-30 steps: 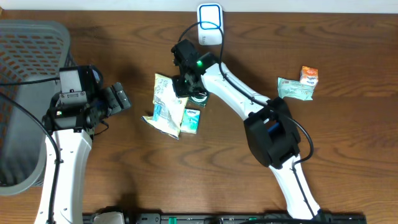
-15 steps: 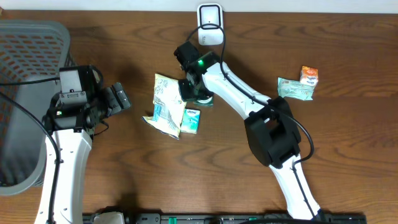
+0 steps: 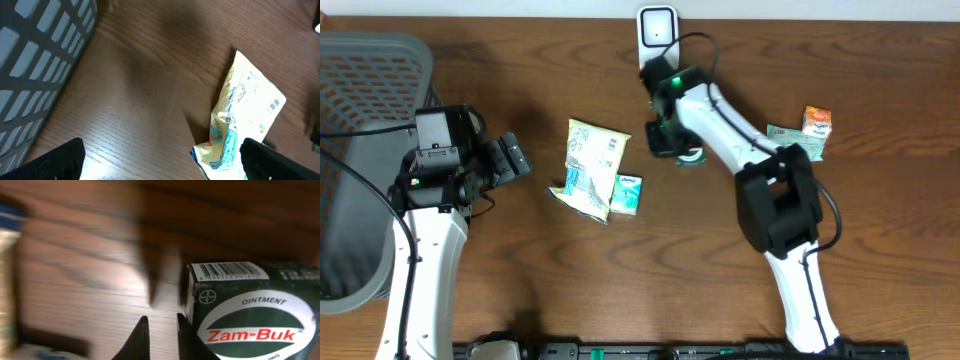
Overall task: Scan the item barcode
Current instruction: 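Move the right gripper to the green Zam-Buk ointment box, then lower the right gripper and grasp the Zam-Buk box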
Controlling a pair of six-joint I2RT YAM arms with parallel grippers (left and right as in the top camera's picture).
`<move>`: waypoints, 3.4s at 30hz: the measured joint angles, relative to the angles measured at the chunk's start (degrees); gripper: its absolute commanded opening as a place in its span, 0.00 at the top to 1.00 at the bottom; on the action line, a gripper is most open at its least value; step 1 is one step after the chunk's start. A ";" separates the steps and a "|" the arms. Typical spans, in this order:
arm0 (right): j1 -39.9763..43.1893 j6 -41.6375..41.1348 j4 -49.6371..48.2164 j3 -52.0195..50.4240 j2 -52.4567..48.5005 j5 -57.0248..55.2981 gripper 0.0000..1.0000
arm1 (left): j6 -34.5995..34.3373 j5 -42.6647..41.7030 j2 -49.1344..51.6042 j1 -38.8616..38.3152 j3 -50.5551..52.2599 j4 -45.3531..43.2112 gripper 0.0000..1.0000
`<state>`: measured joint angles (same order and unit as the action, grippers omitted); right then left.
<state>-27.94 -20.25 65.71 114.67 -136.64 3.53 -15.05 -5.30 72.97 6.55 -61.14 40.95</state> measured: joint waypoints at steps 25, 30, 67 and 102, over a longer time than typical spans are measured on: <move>3.61 3.91 3.67 -4.68 10.27 -8.33 0.21 | 0.00 0.00 0.00 0.00 0.00 0.02 0.02; 4.61 3.93 -0.33 -10.54 10.25 -6.86 0.20 | 0.00 0.00 0.00 0.00 0.00 0.00 0.02; 6.99 8.98 -6.62 -20.50 10.69 1.49 0.48 | 0.00 0.00 0.00 0.00 0.00 0.00 0.02; 3.98 80.35 -23.26 -19.87 12.57 -5.51 0.01 | 0.00 0.00 0.00 0.00 0.00 0.02 0.02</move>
<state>-23.97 60.10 42.46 94.80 -124.07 -1.98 -15.05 -5.30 72.97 6.55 -61.14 40.97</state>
